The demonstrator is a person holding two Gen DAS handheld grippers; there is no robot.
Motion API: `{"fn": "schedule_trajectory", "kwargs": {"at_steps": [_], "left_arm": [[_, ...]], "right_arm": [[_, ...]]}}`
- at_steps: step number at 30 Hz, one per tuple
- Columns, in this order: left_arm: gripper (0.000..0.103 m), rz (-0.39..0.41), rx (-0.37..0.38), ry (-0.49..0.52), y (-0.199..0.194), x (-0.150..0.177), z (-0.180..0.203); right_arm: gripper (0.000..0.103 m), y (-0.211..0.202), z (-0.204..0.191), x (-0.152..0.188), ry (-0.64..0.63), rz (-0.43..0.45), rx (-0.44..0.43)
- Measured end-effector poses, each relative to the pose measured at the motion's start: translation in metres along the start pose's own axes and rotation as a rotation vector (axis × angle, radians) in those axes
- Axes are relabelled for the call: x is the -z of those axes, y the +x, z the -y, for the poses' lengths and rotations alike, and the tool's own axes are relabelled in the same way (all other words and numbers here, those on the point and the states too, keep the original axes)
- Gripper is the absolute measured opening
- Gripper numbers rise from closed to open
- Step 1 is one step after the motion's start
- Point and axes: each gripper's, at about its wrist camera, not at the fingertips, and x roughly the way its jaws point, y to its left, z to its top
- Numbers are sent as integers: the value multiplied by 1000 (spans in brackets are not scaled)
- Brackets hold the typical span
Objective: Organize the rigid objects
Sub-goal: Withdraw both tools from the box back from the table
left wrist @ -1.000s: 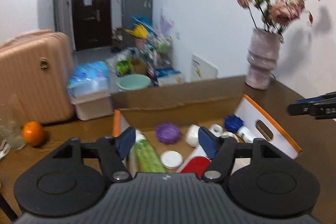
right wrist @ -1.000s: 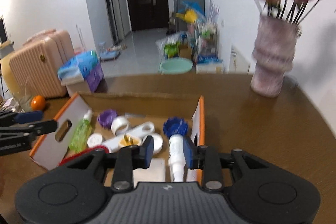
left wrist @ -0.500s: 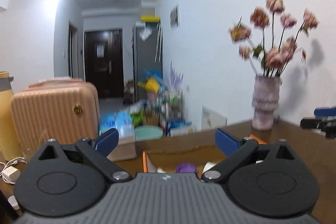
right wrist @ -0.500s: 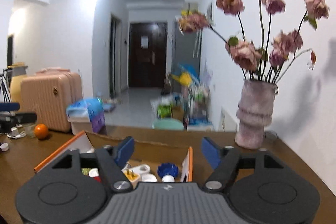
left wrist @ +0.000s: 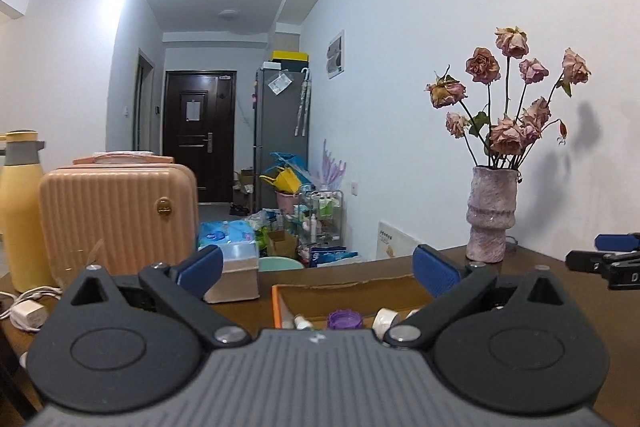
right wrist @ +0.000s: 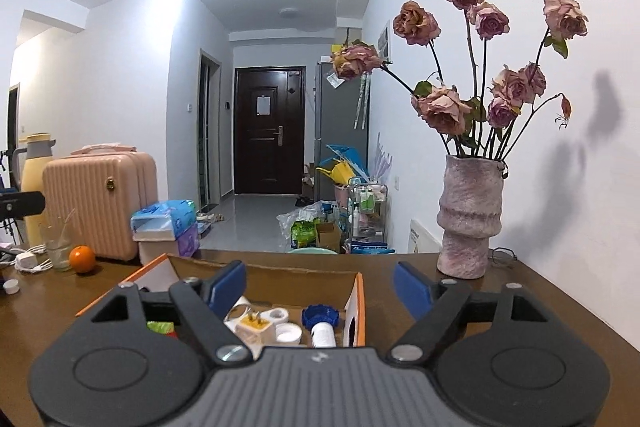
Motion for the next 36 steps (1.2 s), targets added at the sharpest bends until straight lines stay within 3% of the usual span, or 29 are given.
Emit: {"fn": "schedule_trajectory", "kwargs": {"at_steps": [5, 11, 15, 21, 27, 33, 36], "left_arm": [[103, -31, 5, 14, -38, 3, 10], [103, 0, 47, -12, -102, 15, 16], [103, -6, 49, 72, -148, 32, 25], [103, -67, 5, 83, -213, 59, 26], [103, 7, -78, 133, -283, 101, 33], [103, -19, -168, 35, -343, 139, 38], [103, -88, -79, 98, -343, 142, 46]], "right_arm": [[84, -36, -6, 6, 20, 8, -9], [84, -96, -17, 17, 64, 35, -32], [85, -142, -30, 32, 27, 43, -27], [88, -213, -44, 60, 16, -14, -66], [91, -280, -74, 93, -122, -21, 7], [95, -339, -106, 117, 26, -41, 30], [101, -360, -129, 135, 32, -27, 57]]}}
